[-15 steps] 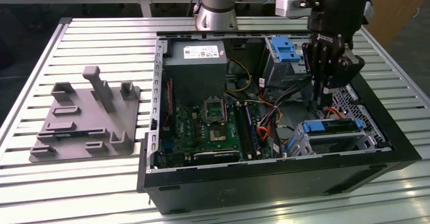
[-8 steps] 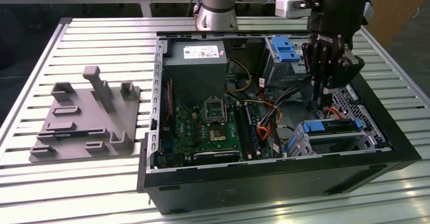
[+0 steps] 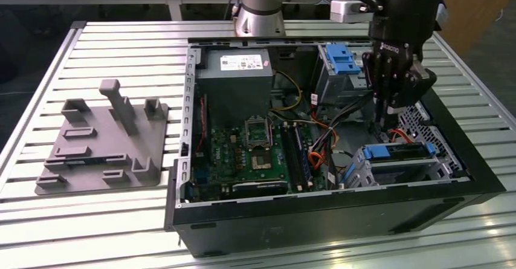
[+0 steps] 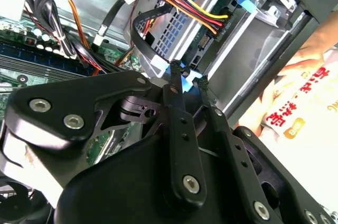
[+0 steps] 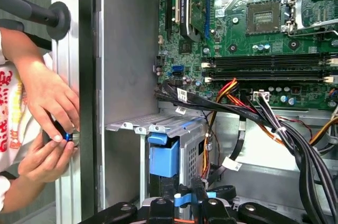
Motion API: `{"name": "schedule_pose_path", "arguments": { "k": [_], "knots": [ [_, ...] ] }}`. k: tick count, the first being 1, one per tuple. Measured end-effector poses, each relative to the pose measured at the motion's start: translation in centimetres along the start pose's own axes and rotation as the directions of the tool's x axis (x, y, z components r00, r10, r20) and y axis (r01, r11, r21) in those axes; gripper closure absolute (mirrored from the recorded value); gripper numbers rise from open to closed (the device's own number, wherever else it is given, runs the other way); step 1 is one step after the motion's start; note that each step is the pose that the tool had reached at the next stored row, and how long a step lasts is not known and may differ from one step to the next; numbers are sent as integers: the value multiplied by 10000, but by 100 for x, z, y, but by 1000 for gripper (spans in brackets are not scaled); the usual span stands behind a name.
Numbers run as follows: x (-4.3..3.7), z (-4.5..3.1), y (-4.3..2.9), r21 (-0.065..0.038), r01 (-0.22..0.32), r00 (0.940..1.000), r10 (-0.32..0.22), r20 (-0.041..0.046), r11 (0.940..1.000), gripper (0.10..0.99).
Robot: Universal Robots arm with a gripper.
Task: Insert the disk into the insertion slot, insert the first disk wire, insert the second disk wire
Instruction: 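Insert the second disk wire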
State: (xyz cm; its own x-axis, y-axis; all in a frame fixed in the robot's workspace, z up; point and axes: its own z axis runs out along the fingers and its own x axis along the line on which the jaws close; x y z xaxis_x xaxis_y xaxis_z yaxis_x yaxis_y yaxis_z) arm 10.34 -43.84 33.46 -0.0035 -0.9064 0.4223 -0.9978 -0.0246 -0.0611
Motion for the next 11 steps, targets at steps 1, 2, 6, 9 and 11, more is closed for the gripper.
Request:
{"name": "schedule_pose_path", "arguments": {
  "k": [1,2,6,9,11],
  "knots": [
    [3,3,0,11,-7,10000,7,75,10000,816],
    [6,6,0,21,-16,9999,16,156,10000,816],
    [18,13,0,32,-29,9995,28,307,10000,816],
    [18,14,0,31,-29,9995,28,309,10000,816],
    [19,15,1,31,-29,9995,28,308,10000,816]
  ]
}}
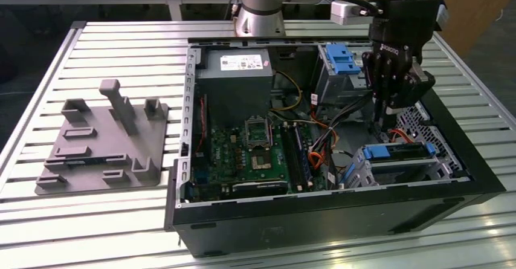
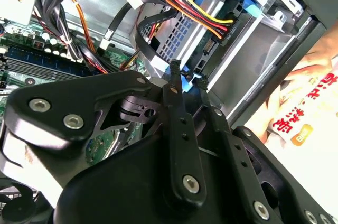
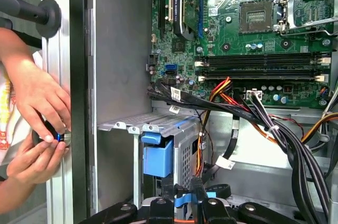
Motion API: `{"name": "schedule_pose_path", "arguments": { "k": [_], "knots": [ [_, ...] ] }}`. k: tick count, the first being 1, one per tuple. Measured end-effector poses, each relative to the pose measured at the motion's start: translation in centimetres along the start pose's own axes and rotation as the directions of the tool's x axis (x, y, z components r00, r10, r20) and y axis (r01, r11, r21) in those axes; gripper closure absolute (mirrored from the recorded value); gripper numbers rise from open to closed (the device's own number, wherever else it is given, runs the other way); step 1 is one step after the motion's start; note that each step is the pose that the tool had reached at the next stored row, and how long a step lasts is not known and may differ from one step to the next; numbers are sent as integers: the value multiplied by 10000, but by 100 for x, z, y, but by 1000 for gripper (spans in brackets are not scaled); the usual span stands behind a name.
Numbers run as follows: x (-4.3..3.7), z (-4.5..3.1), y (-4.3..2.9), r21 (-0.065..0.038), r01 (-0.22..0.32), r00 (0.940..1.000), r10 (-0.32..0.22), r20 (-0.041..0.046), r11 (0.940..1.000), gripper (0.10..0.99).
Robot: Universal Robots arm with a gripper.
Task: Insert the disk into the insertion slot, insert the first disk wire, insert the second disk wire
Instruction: 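Insert the second disk wire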
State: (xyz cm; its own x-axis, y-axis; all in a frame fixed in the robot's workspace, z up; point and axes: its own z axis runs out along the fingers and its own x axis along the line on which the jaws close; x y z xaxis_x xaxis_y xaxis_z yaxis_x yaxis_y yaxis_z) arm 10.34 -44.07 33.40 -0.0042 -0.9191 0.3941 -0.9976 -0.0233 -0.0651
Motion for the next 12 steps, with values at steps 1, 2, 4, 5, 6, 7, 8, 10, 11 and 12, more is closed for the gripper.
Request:
{"name": "schedule_pose_path", "arguments": {
  "k": [1,2,4,5,6,7,8,10,11,12],
  "knots": [
    [0,1,0,0,0,10000,0,0,10000,816],
    [0,2,0,0,0,10000,0,0,10000,831],
    [1,3,0,0,0,10000,0,1,10000,894],
    [1,3,0,0,0,10000,0,0,10000,941],
    [2,4,0,0,0,10000,0,1,10000,941],
    [3,5,0,0,0,10000,0,1,10000,941],
    [3,6,0,0,0,10000,0,0,10000,941],
    [6,7,0,0,0,10000,0,0,10000,941],
    [9,11,0,0,0,10000,0,1,10000,941],
    [11,14,1,0,0,10000,0,0,10000,941]
  ]
}}
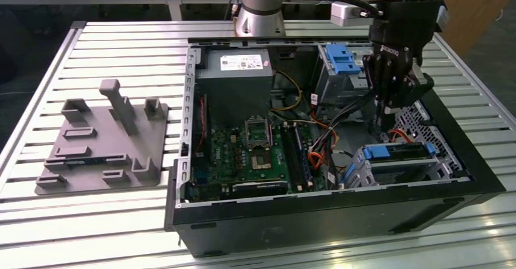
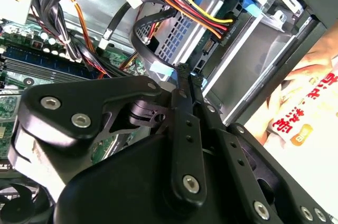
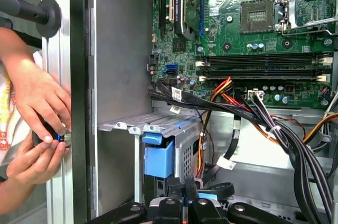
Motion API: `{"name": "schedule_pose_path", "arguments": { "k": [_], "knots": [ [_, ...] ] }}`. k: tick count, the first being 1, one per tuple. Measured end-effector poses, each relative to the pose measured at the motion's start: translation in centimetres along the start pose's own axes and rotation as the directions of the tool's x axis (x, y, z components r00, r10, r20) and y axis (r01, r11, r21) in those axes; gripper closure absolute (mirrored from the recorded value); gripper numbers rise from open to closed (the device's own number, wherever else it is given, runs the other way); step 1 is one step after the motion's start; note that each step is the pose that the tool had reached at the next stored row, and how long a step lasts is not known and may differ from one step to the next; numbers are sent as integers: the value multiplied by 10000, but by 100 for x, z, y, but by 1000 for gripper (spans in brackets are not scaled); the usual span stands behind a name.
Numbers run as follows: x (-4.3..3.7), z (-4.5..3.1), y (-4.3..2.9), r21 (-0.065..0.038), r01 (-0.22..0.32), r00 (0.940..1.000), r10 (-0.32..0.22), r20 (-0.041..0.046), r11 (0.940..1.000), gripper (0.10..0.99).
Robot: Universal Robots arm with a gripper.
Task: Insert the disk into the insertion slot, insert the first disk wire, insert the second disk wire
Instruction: 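Insert the second disk wire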
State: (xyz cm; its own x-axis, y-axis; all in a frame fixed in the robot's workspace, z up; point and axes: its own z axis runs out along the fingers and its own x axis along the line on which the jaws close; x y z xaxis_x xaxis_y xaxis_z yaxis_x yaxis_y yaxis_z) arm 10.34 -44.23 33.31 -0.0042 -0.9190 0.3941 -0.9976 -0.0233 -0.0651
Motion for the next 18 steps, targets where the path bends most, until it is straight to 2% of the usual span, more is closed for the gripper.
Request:
{"name": "schedule_pose_path", "arguments": {
  "k": [9,12,15,18],
  "knots": [
    [3,5,0,0,1,10000,-1,-1,10000,941],
    [3,7,-17,-27,18,10000,-18,-41,10000,941],
    [2,11,-75,-211,93,9999,-94,-37,9997,941],
    [2,14,-116,-503,219,9998,-221,-24,9985,941]
  ]
}}
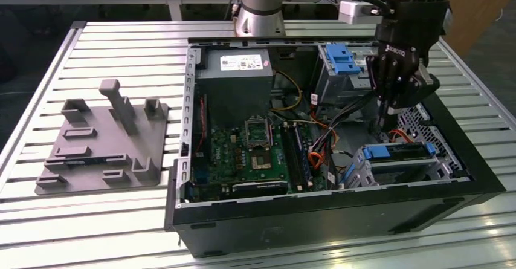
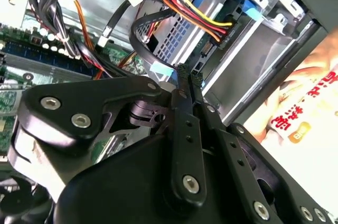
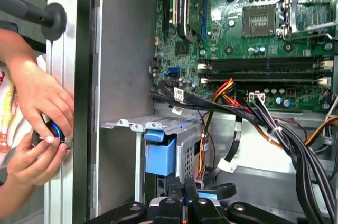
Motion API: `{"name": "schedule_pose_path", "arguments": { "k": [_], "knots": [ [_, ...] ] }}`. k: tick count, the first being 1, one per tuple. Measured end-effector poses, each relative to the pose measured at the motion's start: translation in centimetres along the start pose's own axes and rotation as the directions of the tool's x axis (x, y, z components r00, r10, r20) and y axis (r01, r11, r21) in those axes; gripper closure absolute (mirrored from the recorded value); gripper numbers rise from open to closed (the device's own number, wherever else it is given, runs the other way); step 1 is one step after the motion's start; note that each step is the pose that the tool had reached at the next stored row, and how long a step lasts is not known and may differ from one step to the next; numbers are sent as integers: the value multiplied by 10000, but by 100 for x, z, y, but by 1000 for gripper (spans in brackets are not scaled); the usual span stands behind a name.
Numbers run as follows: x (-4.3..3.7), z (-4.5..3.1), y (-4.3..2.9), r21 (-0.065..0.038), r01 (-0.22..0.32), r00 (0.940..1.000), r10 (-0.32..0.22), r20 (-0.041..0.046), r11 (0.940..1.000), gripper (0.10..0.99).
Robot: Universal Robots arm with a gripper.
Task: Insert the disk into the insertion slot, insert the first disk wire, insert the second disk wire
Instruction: 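Insert the second disk wire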
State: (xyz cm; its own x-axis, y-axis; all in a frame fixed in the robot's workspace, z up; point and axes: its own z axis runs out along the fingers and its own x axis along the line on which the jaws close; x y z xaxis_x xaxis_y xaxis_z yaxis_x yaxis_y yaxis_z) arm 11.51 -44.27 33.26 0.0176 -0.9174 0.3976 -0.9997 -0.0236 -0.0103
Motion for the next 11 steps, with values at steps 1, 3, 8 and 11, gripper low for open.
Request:
{"name": "schedule_pose_path", "arguments": {
  "k": [1,3,8,11],
  "knots": [
    [0,0,-15,-92,39,10000,-39,2,10000,941],
    [1,1,-57,-260,112,9999,-111,9,9996,941],
    [4,4,-202,-703,306,9995,-304,27,9971,941],
    [24,14,-271,-859,374,9993,-372,39,9956,941]
  ]
}}
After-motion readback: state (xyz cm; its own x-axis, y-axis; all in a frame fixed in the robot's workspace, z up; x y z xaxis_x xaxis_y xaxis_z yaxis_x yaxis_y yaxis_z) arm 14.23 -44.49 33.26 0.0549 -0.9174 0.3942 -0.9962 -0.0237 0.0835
